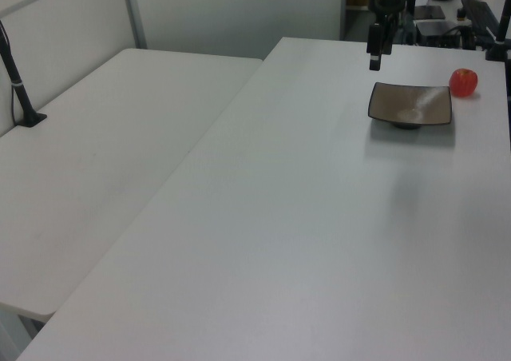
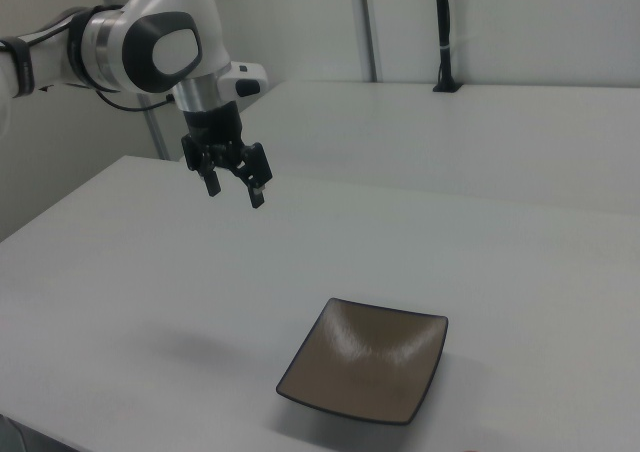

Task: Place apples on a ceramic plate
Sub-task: 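Move the open gripper over to the red apple beside the plate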

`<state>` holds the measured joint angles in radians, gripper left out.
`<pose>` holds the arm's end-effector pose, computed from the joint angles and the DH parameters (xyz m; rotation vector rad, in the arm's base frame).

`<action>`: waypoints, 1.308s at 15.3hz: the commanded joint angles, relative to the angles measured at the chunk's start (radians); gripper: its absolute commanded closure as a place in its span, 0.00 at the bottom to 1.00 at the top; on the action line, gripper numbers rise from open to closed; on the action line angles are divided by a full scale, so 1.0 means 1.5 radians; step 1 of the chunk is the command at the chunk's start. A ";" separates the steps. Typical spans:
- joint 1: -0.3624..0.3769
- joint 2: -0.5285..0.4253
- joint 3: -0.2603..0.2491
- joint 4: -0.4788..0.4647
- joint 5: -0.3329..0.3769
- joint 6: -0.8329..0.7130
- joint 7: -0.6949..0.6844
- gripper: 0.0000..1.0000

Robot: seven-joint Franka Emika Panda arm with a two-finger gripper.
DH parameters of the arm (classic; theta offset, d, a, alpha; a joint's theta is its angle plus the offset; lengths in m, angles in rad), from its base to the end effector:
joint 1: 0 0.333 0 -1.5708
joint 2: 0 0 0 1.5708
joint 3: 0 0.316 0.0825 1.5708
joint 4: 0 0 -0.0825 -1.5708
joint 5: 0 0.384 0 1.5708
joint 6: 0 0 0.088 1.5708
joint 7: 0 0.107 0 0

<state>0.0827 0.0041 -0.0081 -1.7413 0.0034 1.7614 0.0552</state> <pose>0.5644 0.0425 0.5576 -3.1370 -0.0295 -0.0247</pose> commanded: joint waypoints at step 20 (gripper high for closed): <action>-0.082 -0.037 -0.106 -0.039 -0.027 0.022 -0.091 0.00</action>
<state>-0.0198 -0.0229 -0.1086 -1.7486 -0.0185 1.7614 0.0086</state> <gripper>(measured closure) 0.000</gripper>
